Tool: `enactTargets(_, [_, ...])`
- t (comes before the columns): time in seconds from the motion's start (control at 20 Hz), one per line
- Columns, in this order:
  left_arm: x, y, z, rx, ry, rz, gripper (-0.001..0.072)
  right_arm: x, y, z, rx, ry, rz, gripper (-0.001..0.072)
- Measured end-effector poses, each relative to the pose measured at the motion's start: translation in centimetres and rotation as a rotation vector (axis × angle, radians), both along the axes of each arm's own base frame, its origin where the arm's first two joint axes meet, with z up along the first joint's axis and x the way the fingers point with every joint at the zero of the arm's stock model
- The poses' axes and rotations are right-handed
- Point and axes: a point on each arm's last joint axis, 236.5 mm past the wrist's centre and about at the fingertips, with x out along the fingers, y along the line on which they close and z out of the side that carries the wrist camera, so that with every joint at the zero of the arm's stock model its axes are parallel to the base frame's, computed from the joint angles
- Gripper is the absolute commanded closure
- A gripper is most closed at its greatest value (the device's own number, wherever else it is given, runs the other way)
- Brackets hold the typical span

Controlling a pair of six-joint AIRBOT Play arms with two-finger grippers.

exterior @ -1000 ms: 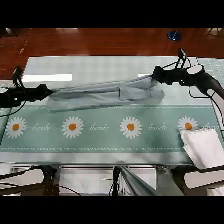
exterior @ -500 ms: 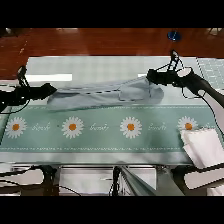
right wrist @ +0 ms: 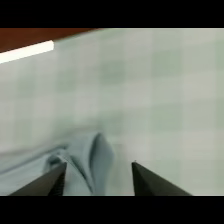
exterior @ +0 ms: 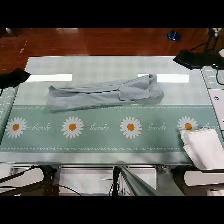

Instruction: Fold the shirts.

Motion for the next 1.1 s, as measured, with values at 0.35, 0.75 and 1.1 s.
enactTargets(0.35, [-3.1,-2.3,0.2,-0.01,0.122,-0.079,0.0442,-5.0,-1.1,-5.9,0.03,0.301,0.151,0.0085])
enactTargets(0.75, [-4.4,-5.2,-0.4,-0.033,0.191,-0.162,0.0217,-5.9,3.2,-12.1,0.28,0.445,0.25,0.0085])
enactTargets(1.1, [-4.3,-8.0,-0.5,-0.032,0.201,-0.232,0.0217,-5.7,9.5,-14.3,0.424,0.467,0.358,0.0086])
